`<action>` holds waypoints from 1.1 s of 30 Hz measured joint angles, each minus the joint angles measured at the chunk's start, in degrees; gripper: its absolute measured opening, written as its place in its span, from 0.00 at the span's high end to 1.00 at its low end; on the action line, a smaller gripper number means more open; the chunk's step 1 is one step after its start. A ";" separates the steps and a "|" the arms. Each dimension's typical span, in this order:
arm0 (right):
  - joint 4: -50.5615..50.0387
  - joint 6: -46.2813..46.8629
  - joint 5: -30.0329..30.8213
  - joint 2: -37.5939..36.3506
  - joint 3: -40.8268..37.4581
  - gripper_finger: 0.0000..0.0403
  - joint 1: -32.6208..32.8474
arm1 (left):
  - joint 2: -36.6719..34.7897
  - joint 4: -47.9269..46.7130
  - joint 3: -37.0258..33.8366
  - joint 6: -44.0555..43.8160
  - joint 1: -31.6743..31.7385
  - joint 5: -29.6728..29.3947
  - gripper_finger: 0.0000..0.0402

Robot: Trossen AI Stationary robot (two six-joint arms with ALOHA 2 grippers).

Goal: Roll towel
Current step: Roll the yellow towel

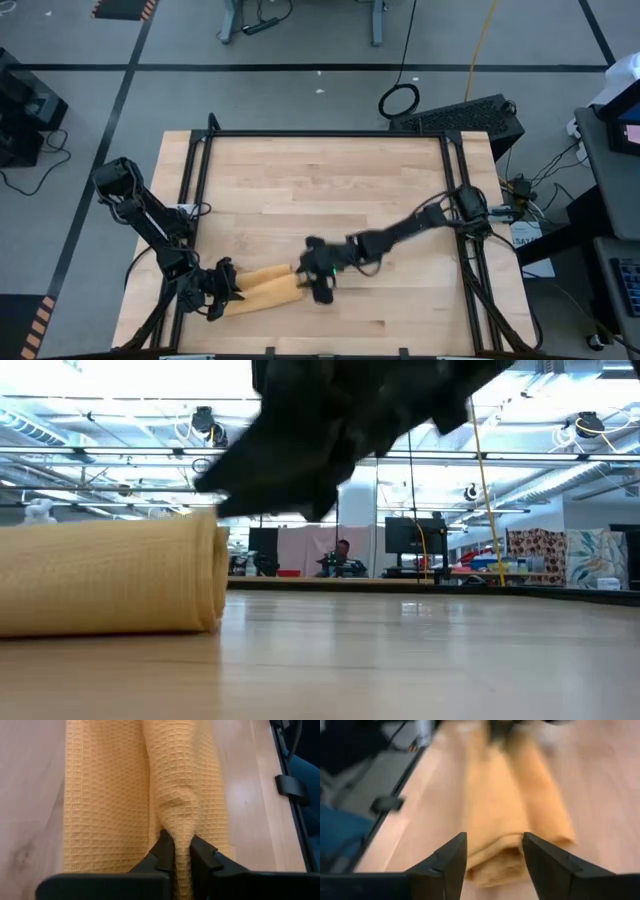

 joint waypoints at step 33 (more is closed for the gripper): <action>19.69 -8.28 19.79 15.01 1.77 0.38 6.33 | -0.48 -1.44 0.80 1.70 1.95 2.41 0.81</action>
